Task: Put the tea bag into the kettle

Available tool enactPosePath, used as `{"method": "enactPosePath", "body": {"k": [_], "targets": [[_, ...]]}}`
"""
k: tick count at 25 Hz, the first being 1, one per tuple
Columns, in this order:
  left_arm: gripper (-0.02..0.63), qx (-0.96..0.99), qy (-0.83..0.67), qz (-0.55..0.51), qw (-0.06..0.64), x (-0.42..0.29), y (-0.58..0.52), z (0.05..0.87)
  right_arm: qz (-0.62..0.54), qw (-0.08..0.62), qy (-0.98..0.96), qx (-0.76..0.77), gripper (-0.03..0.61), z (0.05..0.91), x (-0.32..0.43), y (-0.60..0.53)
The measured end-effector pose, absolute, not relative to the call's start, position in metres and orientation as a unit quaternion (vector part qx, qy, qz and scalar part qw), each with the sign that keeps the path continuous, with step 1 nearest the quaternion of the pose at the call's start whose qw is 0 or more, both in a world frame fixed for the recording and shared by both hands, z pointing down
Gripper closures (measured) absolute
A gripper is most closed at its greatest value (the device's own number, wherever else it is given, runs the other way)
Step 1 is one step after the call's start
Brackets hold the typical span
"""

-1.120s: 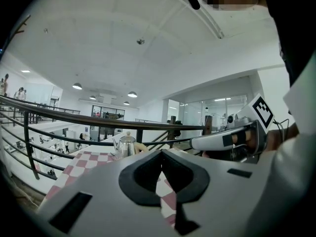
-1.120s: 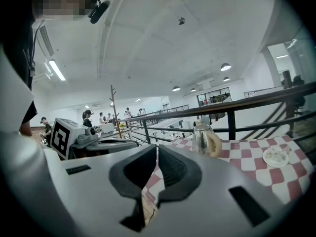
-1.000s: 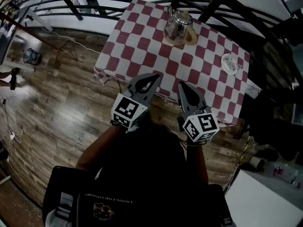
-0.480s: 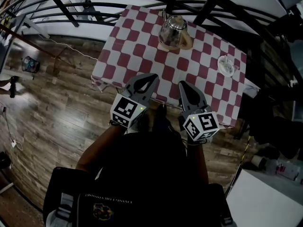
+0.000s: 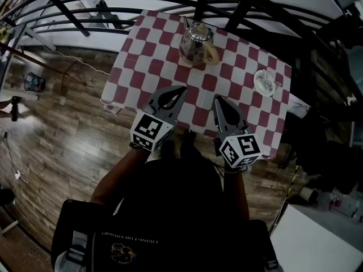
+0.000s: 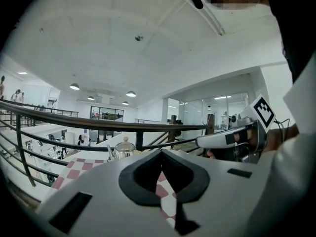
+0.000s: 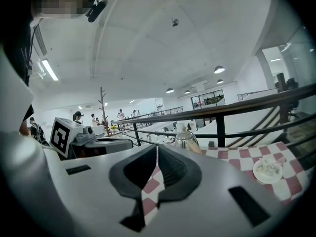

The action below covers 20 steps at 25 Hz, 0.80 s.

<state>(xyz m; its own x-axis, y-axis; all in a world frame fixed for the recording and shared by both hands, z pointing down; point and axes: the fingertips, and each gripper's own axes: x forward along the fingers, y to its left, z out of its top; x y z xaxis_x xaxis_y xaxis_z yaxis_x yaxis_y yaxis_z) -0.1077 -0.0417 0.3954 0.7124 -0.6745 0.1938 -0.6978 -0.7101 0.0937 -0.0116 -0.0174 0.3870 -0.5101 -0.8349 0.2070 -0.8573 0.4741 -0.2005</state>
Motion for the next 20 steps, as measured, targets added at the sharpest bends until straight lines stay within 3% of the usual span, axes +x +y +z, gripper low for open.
{"method": "enactPosePath", "body": {"k": [20], "targets": [[0.607, 0.914, -0.388, 0.097, 0.063, -0.022, -0.127, 0.4, 0.15, 0.029, -0.856, 0.494, 0.56, 0.404, 0.094, -0.099]]}}
